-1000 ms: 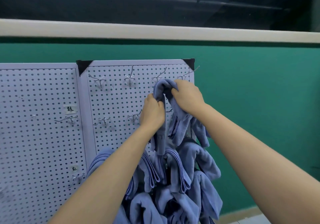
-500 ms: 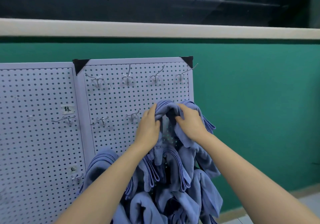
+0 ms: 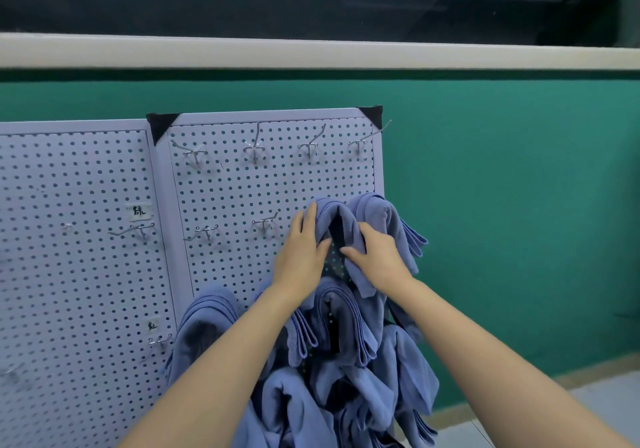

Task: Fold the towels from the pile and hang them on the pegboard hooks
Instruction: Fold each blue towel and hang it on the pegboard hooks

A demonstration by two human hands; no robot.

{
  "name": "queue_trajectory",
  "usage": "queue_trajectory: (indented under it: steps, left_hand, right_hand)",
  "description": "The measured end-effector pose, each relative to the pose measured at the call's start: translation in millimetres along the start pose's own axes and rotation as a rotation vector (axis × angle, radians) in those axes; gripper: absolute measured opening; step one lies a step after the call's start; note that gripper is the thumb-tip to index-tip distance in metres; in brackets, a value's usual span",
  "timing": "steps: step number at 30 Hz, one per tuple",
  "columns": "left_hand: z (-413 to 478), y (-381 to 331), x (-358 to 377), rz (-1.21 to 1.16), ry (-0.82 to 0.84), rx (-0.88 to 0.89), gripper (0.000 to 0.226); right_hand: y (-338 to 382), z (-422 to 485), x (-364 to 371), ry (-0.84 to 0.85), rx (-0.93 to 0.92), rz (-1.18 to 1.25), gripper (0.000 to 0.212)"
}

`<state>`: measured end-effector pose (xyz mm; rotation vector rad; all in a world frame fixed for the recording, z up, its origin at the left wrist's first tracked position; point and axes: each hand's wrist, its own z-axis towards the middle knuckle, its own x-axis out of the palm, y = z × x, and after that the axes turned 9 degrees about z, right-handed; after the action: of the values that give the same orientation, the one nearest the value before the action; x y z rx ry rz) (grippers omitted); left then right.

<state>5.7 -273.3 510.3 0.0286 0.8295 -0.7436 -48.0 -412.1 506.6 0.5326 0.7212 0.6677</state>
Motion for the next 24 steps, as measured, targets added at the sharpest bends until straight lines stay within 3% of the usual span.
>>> queue_trajectory:
  steps: [8,12,18,24]
  left_hand:
    - [-63,-2,-48,0.013,0.124,-0.027,0.053]
    - [-127,14,-64,0.012,0.194,-0.061,0.042]
    - [-246,63,-36,-0.024,0.431,-0.219,0.023]
    - [-361,111,26,-0.081,0.644,-0.394,0.03]
  right_hand:
    - [26,-57,-17,0.04,0.045,-0.046,0.034]
    - [35,-123,-5,0.245,0.061,-0.107,0.019]
    - [17,-237,47,0.536,0.201,-0.074,0.016]
    - [-33,-333,114,0.719,0.376,-0.05,0.016]
